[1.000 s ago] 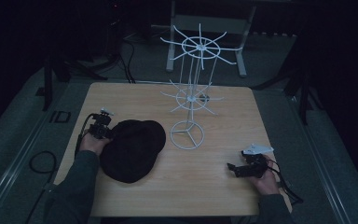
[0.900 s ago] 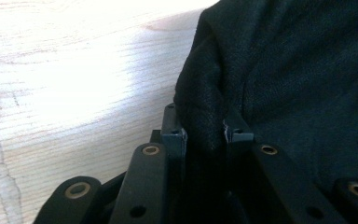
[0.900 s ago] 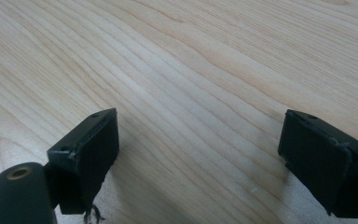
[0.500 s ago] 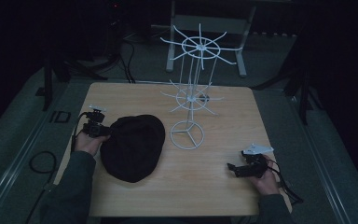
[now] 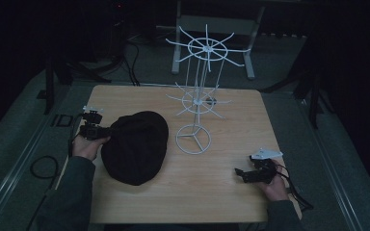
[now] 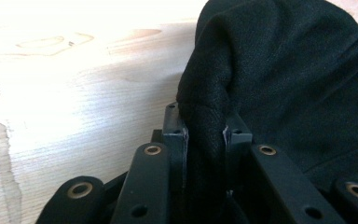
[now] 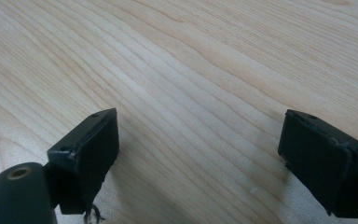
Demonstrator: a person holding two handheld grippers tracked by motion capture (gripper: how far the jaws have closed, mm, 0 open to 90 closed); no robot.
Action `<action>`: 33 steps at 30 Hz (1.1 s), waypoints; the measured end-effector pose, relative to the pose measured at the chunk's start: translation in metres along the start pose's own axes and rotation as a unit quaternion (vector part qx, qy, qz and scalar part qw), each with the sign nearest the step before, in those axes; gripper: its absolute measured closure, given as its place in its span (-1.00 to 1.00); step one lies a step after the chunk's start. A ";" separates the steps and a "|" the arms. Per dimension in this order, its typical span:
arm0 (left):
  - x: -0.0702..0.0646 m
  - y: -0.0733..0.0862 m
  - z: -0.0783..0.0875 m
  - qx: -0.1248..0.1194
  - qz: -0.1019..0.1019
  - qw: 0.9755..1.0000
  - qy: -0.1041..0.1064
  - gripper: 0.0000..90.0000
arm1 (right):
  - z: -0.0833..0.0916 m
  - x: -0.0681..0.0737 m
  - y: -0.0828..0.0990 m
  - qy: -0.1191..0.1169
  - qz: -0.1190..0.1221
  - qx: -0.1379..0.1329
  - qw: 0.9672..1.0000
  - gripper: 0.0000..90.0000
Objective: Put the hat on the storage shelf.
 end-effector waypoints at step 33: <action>-0.028 -0.004 0.052 -0.087 -0.026 0.996 0.014 0.71 | 0.000 0.000 0.000 0.000 0.000 0.000 1.000 -0.73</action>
Point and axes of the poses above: each handheld gripper's, and its own axes: z roughly backward along the jaws, y roughly out of its underside, x roughly to its left, the point moved 4 cm from there along -z, roughly forward along the jaws, and after that the axes turned 14 degrees about y, right-handed, at the moved point
